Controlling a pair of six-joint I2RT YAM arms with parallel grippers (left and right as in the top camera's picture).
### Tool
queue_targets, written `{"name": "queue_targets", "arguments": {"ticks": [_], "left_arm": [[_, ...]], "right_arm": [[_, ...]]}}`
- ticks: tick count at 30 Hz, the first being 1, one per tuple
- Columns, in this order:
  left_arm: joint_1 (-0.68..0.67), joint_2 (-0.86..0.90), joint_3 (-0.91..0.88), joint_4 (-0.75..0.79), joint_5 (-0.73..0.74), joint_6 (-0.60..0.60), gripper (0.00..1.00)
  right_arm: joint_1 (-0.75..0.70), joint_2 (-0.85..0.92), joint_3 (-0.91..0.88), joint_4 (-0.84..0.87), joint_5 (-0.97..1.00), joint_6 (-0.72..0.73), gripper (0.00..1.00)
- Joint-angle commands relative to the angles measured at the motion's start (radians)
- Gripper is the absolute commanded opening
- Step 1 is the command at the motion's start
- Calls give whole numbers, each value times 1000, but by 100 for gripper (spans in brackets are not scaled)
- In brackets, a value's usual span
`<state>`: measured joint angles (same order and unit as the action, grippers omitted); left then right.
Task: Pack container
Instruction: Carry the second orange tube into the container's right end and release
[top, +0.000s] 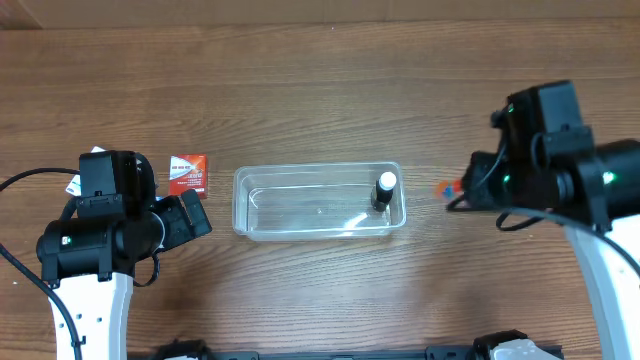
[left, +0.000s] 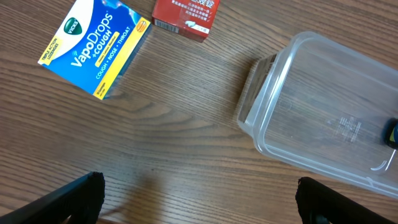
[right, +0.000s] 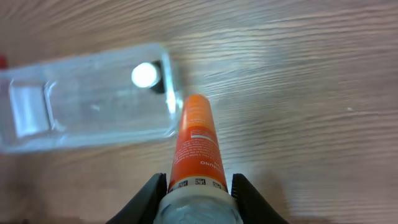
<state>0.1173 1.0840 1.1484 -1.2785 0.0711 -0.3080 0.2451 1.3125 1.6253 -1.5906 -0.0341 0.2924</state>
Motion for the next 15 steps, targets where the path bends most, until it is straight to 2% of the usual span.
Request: {"name": "queue_targets", "arguments": {"ticks": [1, 5, 15], "left_arm": [[-6, 1, 22, 3, -1, 13, 100], [-6, 1, 22, 4, -1, 13, 100], [-6, 1, 22, 3, -1, 13, 100]], "right_arm": [[110, 14, 11, 21, -11, 19, 4], [185, 46, -21, 61, -7, 37, 4], [218, 104, -254, 245, -3, 60, 4]]}}
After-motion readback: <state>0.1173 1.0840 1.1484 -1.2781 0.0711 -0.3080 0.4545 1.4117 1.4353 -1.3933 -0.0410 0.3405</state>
